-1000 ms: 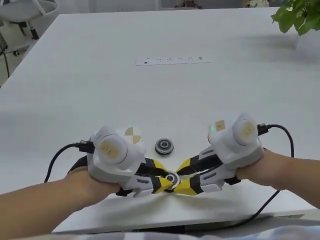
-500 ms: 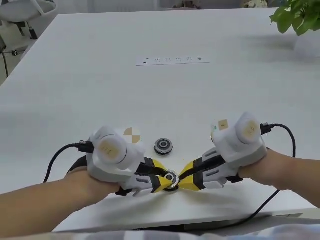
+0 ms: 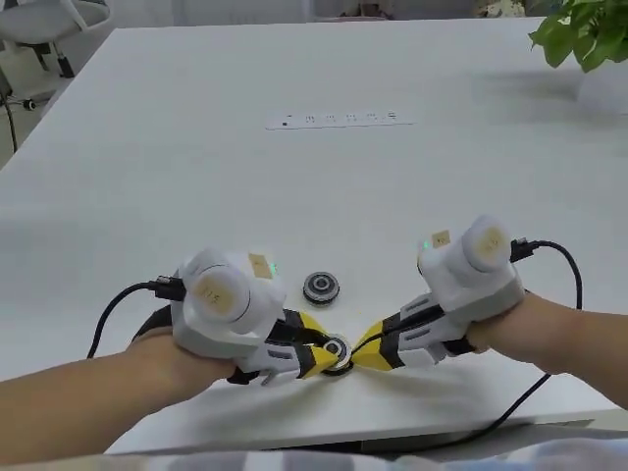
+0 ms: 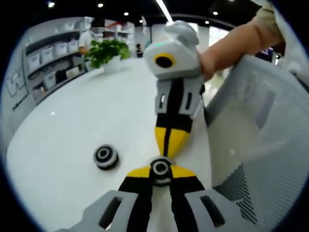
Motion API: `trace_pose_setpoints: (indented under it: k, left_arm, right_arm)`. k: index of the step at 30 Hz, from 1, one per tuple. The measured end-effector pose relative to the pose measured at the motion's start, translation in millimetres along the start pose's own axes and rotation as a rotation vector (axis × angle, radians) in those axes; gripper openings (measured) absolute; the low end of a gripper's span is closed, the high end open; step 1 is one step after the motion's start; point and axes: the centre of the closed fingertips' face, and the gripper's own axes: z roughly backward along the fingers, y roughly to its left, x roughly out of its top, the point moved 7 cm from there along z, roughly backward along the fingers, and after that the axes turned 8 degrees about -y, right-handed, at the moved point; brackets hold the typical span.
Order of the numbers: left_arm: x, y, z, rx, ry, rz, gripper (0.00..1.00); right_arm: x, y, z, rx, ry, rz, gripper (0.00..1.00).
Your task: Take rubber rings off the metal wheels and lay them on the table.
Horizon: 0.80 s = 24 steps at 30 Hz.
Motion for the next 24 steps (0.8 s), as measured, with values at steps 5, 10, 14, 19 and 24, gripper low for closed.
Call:
trace_pose_setpoints:
  k: [5,10,14,19,24]
  left_arm:
    - [-0.2,0.3,0.0,0.002,0.002,-0.006,0.12]
    - [-0.2,-0.2,-0.1,0.005,0.002,-0.01,0.12]
    - [0.0,-0.4,-0.1,0.009,0.004,-0.011,0.12]
    - [0.3,-0.5,-0.1,0.014,0.007,-0.008,0.12]
    - [0.8,-0.6,-0.2,0.02,0.014,-0.011,0.12]
  right_arm:
    - [1.3,-2.0,2.9,-0.007,-0.043,-0.088,0.0]
    - [0.2,-3.6,4.1,-0.015,-0.059,-0.153,0.0]
    - [1.4,-5.0,4.6,-0.023,-0.078,-0.196,0.0]
    - [4.6,-5.6,5.9,-0.02,-0.118,-0.253,0.0]
    - [5.3,-5.4,6.2,-0.014,-0.139,-0.291,0.0]
